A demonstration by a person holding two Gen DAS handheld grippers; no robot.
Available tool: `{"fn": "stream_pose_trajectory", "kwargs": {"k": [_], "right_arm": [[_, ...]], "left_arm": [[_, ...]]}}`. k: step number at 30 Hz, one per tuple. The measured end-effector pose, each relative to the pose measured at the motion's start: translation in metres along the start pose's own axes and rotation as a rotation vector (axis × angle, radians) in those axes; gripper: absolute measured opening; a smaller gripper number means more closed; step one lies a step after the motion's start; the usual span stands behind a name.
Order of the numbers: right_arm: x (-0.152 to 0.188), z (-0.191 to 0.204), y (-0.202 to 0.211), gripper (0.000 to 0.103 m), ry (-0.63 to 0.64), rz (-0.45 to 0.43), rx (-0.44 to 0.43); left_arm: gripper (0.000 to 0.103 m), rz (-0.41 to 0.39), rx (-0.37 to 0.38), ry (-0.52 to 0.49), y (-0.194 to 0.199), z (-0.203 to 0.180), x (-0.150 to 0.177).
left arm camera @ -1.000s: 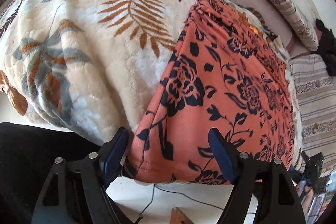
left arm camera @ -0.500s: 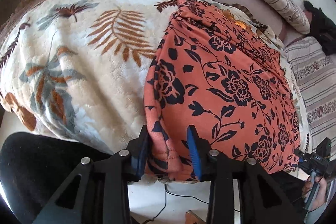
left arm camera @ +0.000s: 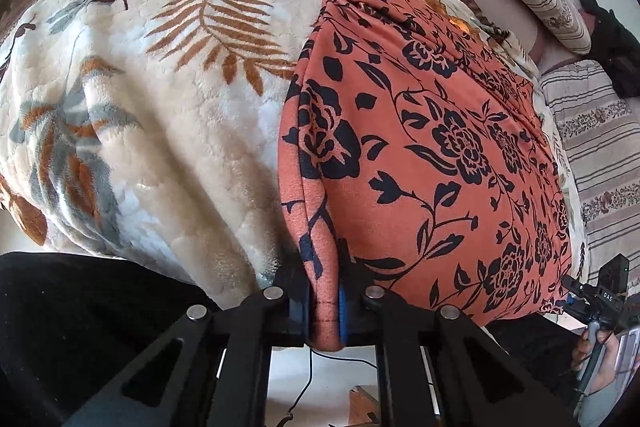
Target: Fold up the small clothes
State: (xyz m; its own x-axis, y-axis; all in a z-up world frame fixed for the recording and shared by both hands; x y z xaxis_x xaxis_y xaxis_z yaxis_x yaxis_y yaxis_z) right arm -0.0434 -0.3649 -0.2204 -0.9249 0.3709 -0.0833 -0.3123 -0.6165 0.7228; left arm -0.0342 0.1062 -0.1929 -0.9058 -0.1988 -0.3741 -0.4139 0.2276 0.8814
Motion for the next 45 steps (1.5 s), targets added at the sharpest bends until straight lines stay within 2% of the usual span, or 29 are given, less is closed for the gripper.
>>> {"fn": "stream_pose_trajectory", "kwargs": {"k": [1,2,3,4,7,8,9,10,12,13,14,16,18,20,22,25,28,32,34,36,38,41,42,43,44,45], "right_arm": [[0.001,0.002,-0.001,0.043,0.029,0.003,0.029],[0.002,0.003,-0.002,0.023,0.040,0.004,0.054],[0.002,0.002,-0.001,0.016,0.036,0.005,0.059],[0.002,0.003,0.001,0.014,0.023,0.001,0.042],[0.002,0.006,0.005,0.014,0.013,0.002,0.013],[0.002,0.004,0.004,0.019,0.011,0.009,0.027],[0.003,0.000,-0.001,0.019,0.008,0.027,0.053],[0.004,-0.004,-0.003,0.022,0.003,0.043,0.051],[0.004,-0.005,-0.005,0.023,-0.008,0.045,0.039],[0.004,-0.003,-0.005,0.024,0.000,0.044,0.031],[0.004,-0.001,-0.004,0.023,0.007,0.043,0.025],[0.001,0.007,0.007,0.009,-0.002,0.027,-0.019],[-0.007,0.025,0.031,0.009,0.001,-0.032,-0.095],[-0.015,0.036,0.046,0.009,0.014,-0.059,-0.116],[-0.017,0.031,0.042,0.009,0.019,-0.047,-0.090],[-0.008,0.002,0.011,0.009,-0.047,0.048,-0.038],[-0.008,-0.001,0.005,0.009,-0.082,0.057,-0.048],[-0.044,0.047,0.036,0.009,-0.019,-0.019,-0.149],[-0.083,0.079,0.057,0.009,0.023,-0.083,-0.199],[-0.129,0.110,0.073,0.008,0.065,-0.146,-0.242],[-0.185,0.142,0.083,0.008,0.114,-0.219,-0.253],[-0.272,0.160,0.071,0.009,0.088,-0.312,-0.255],[-0.295,0.157,0.055,0.011,0.083,-0.320,-0.217],[-0.315,0.148,0.032,0.025,0.070,-0.306,-0.181],[-0.329,0.133,0.003,0.072,0.048,-0.274,-0.143],[-0.336,0.110,-0.027,0.095,0.009,-0.237,-0.063]], "left_arm": [[0.008,-0.005,0.003,-0.003,0.002,-0.001,-0.001],[0.008,-0.012,0.003,-0.004,0.003,-0.003,-0.003],[0.008,-0.025,0.006,-0.005,0.007,-0.004,-0.006],[0.008,-0.039,0.009,-0.006,0.012,-0.005,-0.008],[0.009,-0.027,-0.003,0.025,0.010,0.002,-0.014],[0.009,-0.003,-0.016,0.032,0.004,0.005,-0.012],[0.010,0.015,-0.024,0.031,-0.002,0.007,-0.010],[0.016,0.027,-0.033,0.034,-0.006,0.008,-0.008],[0.018,0.025,-0.037,0.018,-0.008,0.003,-0.010],[0.018,0.019,-0.029,0.003,-0.007,0.000,-0.011],[0.011,0.020,-0.015,-0.004,-0.006,-0.004,-0.012],[0.007,-0.015,0.015,-0.015,0.009,-0.010,-0.021],[0.007,-0.092,0.046,-0.027,0.036,-0.016,-0.036],[0.007,-0.117,0.060,-0.022,0.047,-0.015,-0.047],[0.007,-0.068,0.054,-0.003,0.033,-0.005,-0.046],[0.007,0.094,0.025,0.047,-0.008,0.014,-0.022],[0.007,0.046,0.045,0.010,0.005,0.000,-0.032],[0.007,-0.068,0.119,-0.021,0.044,-0.026,-0.082],[0.007,-0.128,0.157,-0.041,0.062,-0.041,-0.123],[0.007,-0.200,0.190,-0.071,0.077,-0.057,-0.177],[0.007,-0.278,0.189,-0.089,0.081,-0.067,-0.238],[0.011,-0.328,0.162,-0.051,0.047,-0.064,-0.312],[0.027,-0.314,0.124,-0.057,0.020,-0.060,-0.328],[0.060,-0.282,0.085,-0.055,-0.012,-0.056,-0.338],[0.079,-0.235,0.039,-0.053,-0.048,-0.048,-0.341],[0.089,-0.171,-0.011,-0.043,-0.080,-0.038,-0.339]]}}
Point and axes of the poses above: each gripper's, at about its wrist camera, not at the fingertips, and y roughly against the way its jaws point, z to its left, x to its underside, the point moved 10 cm from there along -y, roughly the way its jaws point, and after that the axes turned 4 degrees about -y, right-handed, at the moved point
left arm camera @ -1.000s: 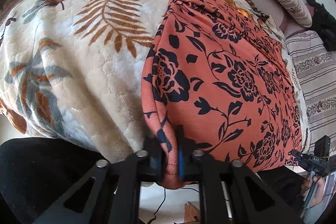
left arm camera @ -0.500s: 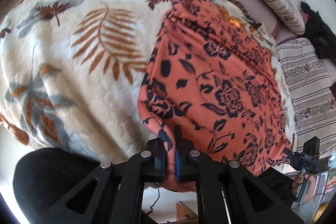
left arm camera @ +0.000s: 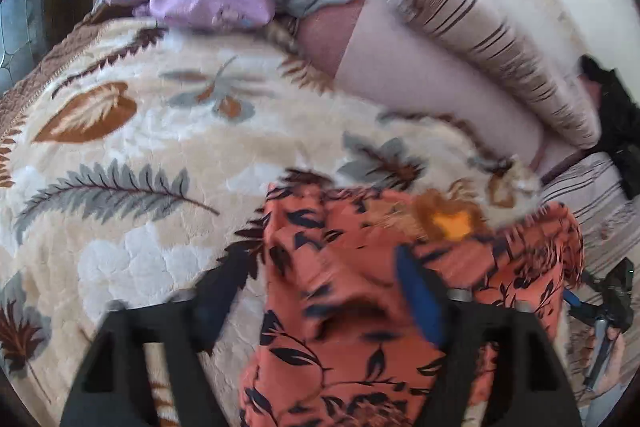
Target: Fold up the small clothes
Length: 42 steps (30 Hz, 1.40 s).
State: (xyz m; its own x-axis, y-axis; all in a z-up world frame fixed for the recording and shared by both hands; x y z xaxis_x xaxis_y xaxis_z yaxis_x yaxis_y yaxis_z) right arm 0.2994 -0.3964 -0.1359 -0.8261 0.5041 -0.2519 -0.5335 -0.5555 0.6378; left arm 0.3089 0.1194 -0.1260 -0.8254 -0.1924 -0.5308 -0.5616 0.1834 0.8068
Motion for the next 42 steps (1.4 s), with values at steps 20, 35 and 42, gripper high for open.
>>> {"fn": "stream_pose_trajectory", "kwargs": {"k": [20,35,42], "right_arm": [[0.103,-0.009,-0.047,0.019,0.285,0.213,0.299],[0.210,-0.043,0.070,0.102,0.213,0.196,0.249],[0.182,-0.070,0.115,0.097,0.092,-0.002,0.172]], "left_arm": [[0.022,0.141,-0.040,-0.086,-0.009,-0.009,0.091],[0.058,0.225,-0.001,0.003,0.067,0.029,0.217],[0.059,0.000,-0.045,-0.035,0.117,0.035,0.158]]}}
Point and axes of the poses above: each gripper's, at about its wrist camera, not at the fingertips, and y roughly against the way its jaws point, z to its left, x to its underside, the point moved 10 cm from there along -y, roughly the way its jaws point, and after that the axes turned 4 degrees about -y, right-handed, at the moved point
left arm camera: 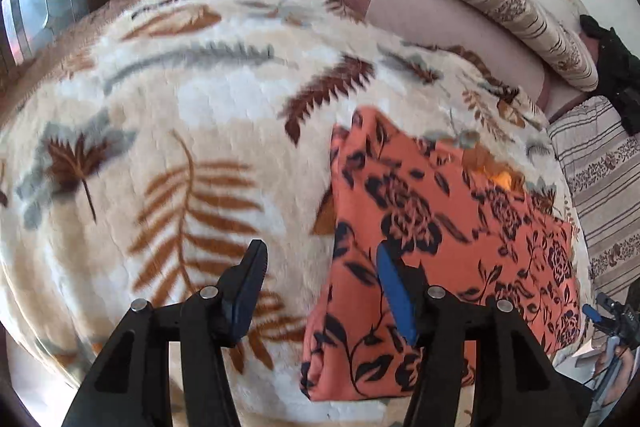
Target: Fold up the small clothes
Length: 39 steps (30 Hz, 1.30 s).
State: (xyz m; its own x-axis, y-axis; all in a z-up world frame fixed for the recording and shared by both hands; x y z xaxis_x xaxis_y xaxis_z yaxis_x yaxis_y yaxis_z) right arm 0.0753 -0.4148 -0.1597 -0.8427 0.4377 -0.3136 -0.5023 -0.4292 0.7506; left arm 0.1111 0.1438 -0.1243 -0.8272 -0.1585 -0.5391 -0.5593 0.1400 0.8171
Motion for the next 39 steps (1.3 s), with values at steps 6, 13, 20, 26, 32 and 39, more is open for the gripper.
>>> {"fn": "stream_pose_trajectory", "kwargs": {"k": [6,13,20,26,32,39], "right_arm": [[-0.047,0.014,-0.017,0.097,-0.008,-0.040,-0.010],[-0.084,0.023,-0.091,0.042,0.084,0.023,0.113],[-0.093,0.053,-0.071,0.009,0.370,-0.018,0.291],[-0.112,0.062,-0.059,0.009,0.417,-0.110,0.325],[-0.114,0.040,-0.079,0.009,0.344,-0.096,0.326],[-0.104,0.010,-0.115,0.019,0.292,0.035,0.369]], "left_arm": [[0.059,0.007,0.030,-0.068,-0.036,-0.018,-0.036],[0.059,0.060,0.011,-0.096,-0.081,-0.025,-0.052],[0.003,0.025,-0.027,-0.153,-0.088,-0.030,-0.077],[0.003,-0.016,-0.049,-0.130,-0.090,-0.017,-0.076],[0.000,-0.070,-0.080,-0.120,-0.078,-0.009,-0.086],[0.000,0.029,-0.109,-0.045,-0.107,0.009,-0.064]]}}
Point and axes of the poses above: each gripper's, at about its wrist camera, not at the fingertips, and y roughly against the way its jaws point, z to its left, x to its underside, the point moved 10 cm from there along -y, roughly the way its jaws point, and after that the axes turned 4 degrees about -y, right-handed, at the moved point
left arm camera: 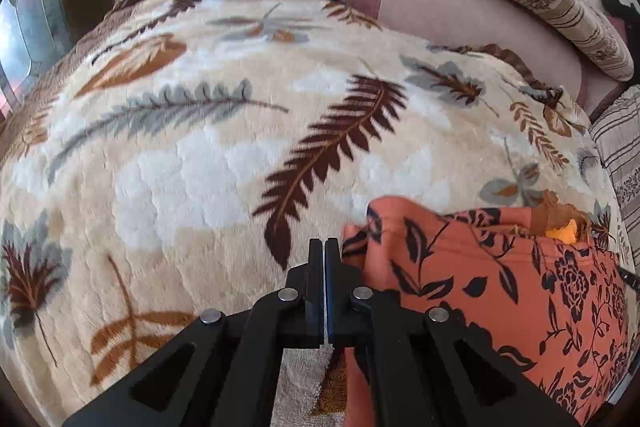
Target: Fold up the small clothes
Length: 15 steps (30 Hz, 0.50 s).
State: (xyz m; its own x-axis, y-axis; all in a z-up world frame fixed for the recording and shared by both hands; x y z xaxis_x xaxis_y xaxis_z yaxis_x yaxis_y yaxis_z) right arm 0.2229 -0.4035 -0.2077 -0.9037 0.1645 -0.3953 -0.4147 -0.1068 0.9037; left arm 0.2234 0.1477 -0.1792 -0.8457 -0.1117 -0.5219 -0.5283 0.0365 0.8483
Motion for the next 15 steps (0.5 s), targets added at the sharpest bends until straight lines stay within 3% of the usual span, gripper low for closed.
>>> {"fn": "stream_pose_trajectory", "kwargs": {"k": [2,3,4,6,8,11,13,15], "right_arm": [[-0.007,-0.010,0.012,0.031,-0.082,-0.066,-0.035],[-0.008,-0.016,0.021,0.058,-0.130,-0.084,-0.041],[-0.010,-0.022,0.036,0.088,-0.180,-0.126,-0.068],[-0.011,-0.031,0.066,0.090,-0.231,-0.196,-0.079],[-0.005,-0.024,0.094,0.090,-0.262,-0.211,-0.186],[0.018,0.011,0.135,0.090,-0.292,-0.206,-0.436],[0.047,0.045,0.153,0.090,-0.308,-0.163,-0.648],[0.082,0.071,0.152,0.090,-0.323,-0.087,-0.813]], "left_arm": [[0.002,-0.012,0.020,0.043,0.013,0.001,0.004],[0.015,-0.040,0.026,0.041,0.025,-0.001,0.002],[0.039,-0.068,0.020,0.024,0.039,-0.002,0.000],[0.062,-0.145,0.014,-0.002,0.072,-0.008,-0.005],[0.064,-0.207,0.047,-0.033,0.105,-0.022,-0.003],[0.072,-0.222,0.112,-0.101,0.133,-0.054,0.017],[0.085,-0.195,0.164,-0.132,0.136,-0.076,0.044],[0.085,-0.145,0.185,-0.157,0.122,-0.090,0.074]]}}
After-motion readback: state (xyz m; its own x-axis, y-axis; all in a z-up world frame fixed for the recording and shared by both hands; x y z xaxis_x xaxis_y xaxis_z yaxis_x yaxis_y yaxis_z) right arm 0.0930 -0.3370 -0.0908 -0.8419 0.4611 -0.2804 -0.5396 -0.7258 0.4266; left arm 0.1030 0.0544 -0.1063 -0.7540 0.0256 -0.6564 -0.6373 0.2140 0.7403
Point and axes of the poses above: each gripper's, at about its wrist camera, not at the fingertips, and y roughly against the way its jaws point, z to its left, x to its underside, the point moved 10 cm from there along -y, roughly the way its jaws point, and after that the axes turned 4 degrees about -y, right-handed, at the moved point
